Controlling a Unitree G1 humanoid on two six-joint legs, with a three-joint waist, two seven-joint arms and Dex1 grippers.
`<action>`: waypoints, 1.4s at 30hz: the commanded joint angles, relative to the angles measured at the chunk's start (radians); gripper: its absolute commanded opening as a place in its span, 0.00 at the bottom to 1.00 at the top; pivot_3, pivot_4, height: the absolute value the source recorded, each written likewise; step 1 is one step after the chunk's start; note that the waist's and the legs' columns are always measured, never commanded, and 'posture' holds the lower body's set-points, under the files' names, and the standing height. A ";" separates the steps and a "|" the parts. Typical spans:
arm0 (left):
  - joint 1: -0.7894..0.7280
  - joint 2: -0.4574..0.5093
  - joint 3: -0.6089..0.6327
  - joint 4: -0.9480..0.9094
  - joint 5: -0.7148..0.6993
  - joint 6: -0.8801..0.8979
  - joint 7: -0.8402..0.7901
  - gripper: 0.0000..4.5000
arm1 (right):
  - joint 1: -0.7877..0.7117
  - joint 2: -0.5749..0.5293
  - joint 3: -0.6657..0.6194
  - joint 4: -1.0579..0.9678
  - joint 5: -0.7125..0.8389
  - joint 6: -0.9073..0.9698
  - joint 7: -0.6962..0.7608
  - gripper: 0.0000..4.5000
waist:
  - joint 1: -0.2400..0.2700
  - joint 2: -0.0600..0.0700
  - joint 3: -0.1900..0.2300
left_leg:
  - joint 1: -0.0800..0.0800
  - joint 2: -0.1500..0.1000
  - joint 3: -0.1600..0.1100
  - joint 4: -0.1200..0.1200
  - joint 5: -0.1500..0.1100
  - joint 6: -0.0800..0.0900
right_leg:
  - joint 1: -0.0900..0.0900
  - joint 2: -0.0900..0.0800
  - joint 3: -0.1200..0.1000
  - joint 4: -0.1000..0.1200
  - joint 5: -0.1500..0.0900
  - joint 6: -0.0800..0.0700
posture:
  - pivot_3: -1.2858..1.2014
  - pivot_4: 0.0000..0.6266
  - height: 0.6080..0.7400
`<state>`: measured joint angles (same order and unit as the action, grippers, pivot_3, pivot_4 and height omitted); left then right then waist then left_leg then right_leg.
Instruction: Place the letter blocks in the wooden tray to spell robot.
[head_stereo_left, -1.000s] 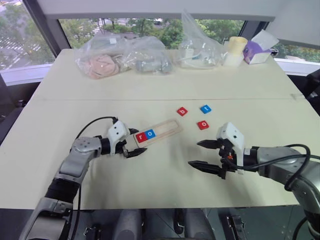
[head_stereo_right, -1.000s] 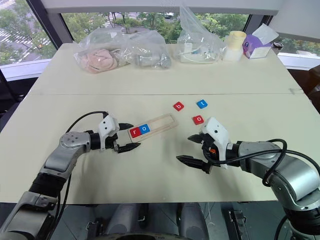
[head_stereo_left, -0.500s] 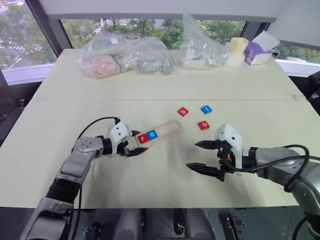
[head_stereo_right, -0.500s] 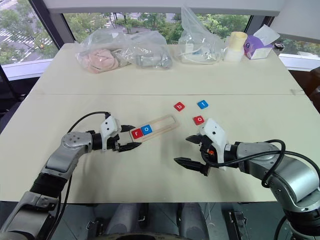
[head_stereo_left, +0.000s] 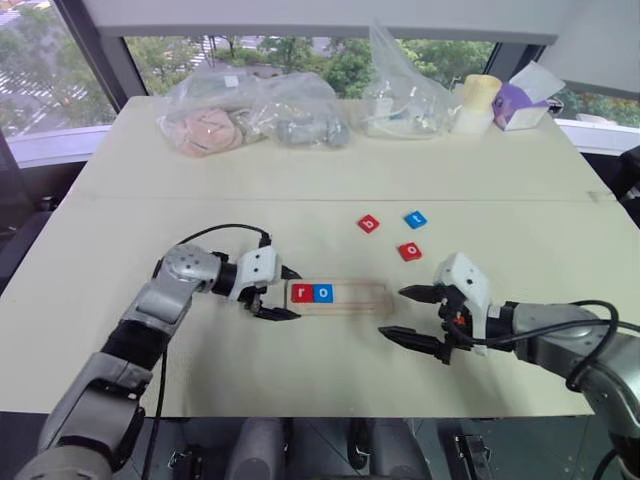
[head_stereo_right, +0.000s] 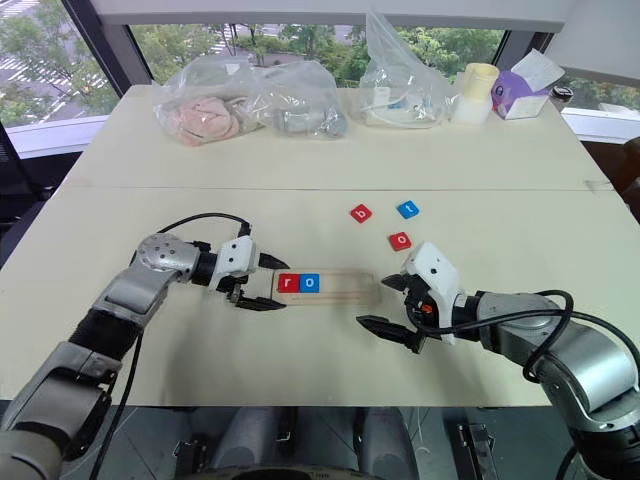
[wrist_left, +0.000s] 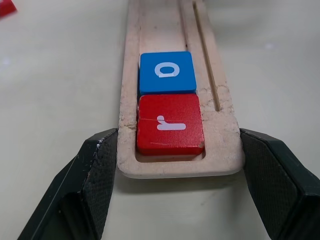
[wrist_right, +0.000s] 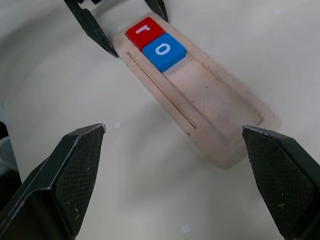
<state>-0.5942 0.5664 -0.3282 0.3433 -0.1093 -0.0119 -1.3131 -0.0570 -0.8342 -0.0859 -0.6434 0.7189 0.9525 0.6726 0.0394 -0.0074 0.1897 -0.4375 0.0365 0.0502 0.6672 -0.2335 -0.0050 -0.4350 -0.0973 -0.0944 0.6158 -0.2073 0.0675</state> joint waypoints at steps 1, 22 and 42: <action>-0.017 -0.013 0.006 0.051 0.014 -0.037 -0.007 0.93 | 0.012 0.013 -0.029 -0.044 0.010 -0.008 -0.023 1.00 | 0.001 0.000 0.000 | 0.000 0.000 0.000 0.000 0.000 0.000 | 0.000 0.000 0.000 0.000 0.000 0.000 | 0.52 0.24 1.00; 0.044 0.210 0.396 -0.233 -0.337 0.491 0.071 1.00 | -0.437 0.275 0.110 0.433 -0.217 -0.114 -0.227 1.00 | -0.027 0.000 0.000 | 0.001 0.007 0.001 0.000 0.000 0.000 | -0.002 0.006 0.000 0.002 0.000 0.000 | 0.52 0.24 1.00; 0.357 0.195 0.589 -0.676 -0.498 0.703 0.416 1.00 | -0.844 0.527 0.279 1.299 -0.582 -0.441 -0.108 0.70 | -0.054 0.000 0.000 | 0.002 0.008 0.004 0.000 0.003 -0.004 | -0.006 0.009 0.006 0.012 0.004 0.001 | 0.52 0.24 1.00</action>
<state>-0.2336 0.7505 0.2297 -0.2992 -0.6002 0.7106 -0.9062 -0.8879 -0.3231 0.2023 0.6419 0.1455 0.5221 0.5571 -0.0149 -0.0078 0.1898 -0.4347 0.0445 0.0541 0.6668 -0.2307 -0.0092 -0.4413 -0.0882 -0.0885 0.6283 -0.2037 0.0682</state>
